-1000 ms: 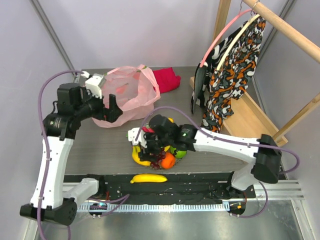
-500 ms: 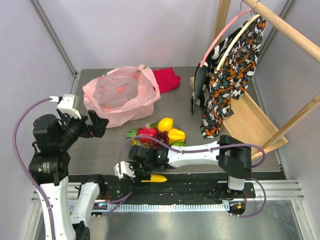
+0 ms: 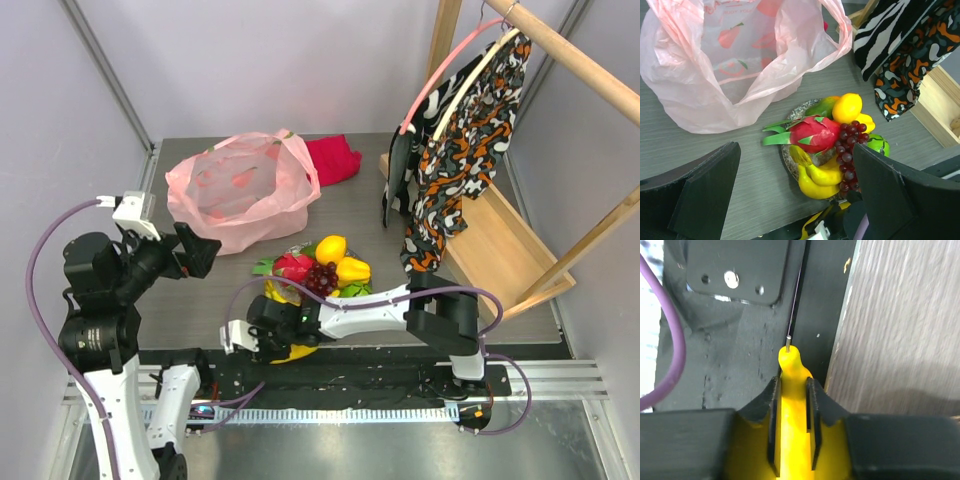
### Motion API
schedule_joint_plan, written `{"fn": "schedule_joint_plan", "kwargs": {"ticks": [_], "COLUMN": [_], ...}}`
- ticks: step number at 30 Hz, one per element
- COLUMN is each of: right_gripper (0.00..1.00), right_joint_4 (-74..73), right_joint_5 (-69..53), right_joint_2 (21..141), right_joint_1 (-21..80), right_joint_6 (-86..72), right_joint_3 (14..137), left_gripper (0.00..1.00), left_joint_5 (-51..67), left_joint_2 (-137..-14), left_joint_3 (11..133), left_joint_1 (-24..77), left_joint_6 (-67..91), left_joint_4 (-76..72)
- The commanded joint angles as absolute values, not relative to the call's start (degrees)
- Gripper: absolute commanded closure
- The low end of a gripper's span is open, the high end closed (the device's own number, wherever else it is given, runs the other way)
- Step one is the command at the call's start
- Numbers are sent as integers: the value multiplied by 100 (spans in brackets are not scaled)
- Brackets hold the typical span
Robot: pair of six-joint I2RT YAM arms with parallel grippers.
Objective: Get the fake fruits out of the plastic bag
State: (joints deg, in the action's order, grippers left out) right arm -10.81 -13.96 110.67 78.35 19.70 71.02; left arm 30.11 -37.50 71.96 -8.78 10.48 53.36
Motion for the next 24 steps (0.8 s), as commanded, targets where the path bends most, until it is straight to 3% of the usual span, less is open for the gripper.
{"fn": "schedule_joint_plan", "kwargs": {"ticks": [1,7,15,24], "right_gripper": [87,93,95,94], "right_joint_4": [-1256,-2248,-2707,-3138], "right_joint_5": [-1379,-2205,-3138,-3207], "right_joint_2": [10522,9915,9704,9395], "right_joint_1": [7823,7682,6664,5380], "right_joint_6": [1899,1565,11,-289], "right_joint_3": [7734,8358,9412,9273], "left_gripper": [0,0,0,0], "left_joint_5": [3278,3366,3629,3683], "left_joint_2": [-3946,-4280,-5035,-5589], "left_joint_3": [7295,7479,7752,8051], "left_joint_1": [-932,-932,-923,-923], "left_joint_6": [1169,1169,1336,1380], "left_joint_4": [5063,4905,4676,4544]}}
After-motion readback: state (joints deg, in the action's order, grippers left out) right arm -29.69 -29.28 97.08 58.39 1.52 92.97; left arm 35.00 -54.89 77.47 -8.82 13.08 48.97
